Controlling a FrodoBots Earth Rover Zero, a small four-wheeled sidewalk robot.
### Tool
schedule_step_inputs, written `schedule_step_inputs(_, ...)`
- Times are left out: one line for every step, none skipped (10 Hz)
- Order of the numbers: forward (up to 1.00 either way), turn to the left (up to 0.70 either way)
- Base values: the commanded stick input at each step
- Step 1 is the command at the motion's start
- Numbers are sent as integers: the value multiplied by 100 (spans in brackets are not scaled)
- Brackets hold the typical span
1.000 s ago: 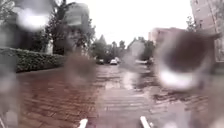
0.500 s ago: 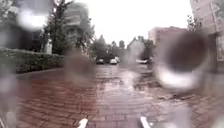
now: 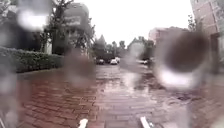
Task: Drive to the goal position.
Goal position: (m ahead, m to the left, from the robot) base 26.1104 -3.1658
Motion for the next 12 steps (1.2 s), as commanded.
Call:
schedule_step_inputs(70,0)
schedule_step_inputs(70,0)
schedule_step_inputs(70,0)
schedule_step_inputs(70,0)
schedule_step_inputs(70,0)
schedule_step_inputs(70,0)
schedule_step_inputs(70,0)
schedule_step_inputs(70,0)
schedule_step_inputs(70,0)
schedule_step_inputs(70,0)
schedule_step_inputs(70,0)
schedule_step_inputs(70,0)
